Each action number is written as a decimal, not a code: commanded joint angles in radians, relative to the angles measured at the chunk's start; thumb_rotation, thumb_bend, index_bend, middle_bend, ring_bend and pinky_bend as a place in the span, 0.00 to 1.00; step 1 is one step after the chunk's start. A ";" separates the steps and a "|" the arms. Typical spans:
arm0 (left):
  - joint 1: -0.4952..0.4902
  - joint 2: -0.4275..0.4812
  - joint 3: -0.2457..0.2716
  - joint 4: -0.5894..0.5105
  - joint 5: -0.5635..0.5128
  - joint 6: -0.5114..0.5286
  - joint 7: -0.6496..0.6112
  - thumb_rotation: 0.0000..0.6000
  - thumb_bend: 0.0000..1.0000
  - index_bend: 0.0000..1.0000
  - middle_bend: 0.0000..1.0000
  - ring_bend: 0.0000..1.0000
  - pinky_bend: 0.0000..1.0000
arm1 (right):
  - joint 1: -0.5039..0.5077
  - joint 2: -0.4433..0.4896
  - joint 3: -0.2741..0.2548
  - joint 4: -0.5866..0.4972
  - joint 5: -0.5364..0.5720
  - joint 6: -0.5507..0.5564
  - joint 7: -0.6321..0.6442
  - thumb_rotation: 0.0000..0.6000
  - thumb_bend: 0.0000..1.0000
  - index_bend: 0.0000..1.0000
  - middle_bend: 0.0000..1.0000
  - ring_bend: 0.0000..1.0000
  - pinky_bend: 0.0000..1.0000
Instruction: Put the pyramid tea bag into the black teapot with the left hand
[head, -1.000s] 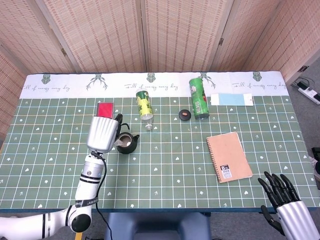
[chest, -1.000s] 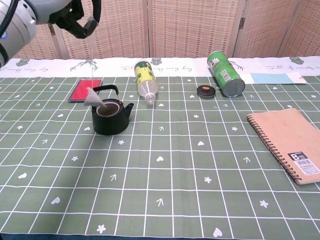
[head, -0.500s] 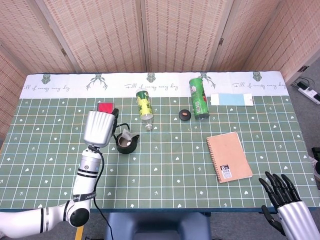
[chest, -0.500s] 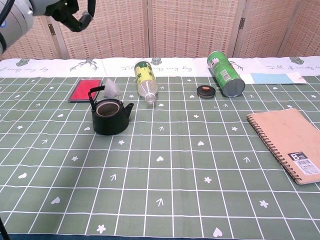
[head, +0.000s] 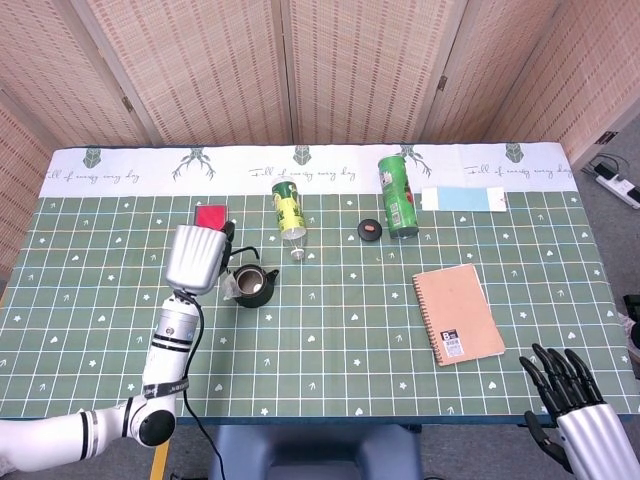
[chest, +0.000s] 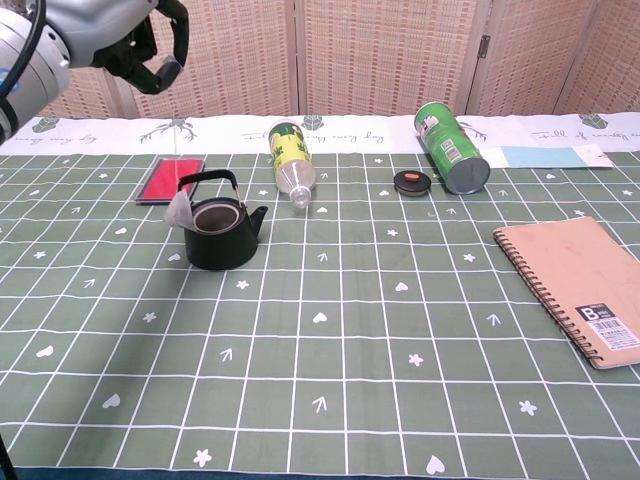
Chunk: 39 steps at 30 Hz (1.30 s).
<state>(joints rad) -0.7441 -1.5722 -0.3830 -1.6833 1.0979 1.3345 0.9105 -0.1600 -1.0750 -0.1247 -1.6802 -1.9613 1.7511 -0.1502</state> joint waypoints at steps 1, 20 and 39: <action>-0.004 0.002 -0.001 -0.003 0.000 0.012 -0.003 1.00 0.48 0.56 1.00 1.00 1.00 | 0.004 -0.001 0.000 -0.003 0.004 -0.012 -0.005 1.00 0.45 0.01 0.00 0.00 0.00; 0.058 0.040 0.093 -0.005 0.015 0.051 -0.118 1.00 0.48 0.56 1.00 1.00 1.00 | 0.004 -0.007 0.000 -0.007 0.002 -0.020 -0.023 1.00 0.45 0.01 0.00 0.00 0.00; 0.295 -0.062 0.331 0.116 0.260 0.180 -0.619 1.00 0.48 0.57 1.00 1.00 1.00 | 0.001 -0.017 -0.002 -0.009 -0.001 -0.024 -0.045 1.00 0.45 0.01 0.00 0.00 0.00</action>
<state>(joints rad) -0.5006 -1.5815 -0.0970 -1.6493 1.3089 1.4861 0.3974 -0.1593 -1.0920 -0.1263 -1.6899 -1.9621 1.7273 -0.1951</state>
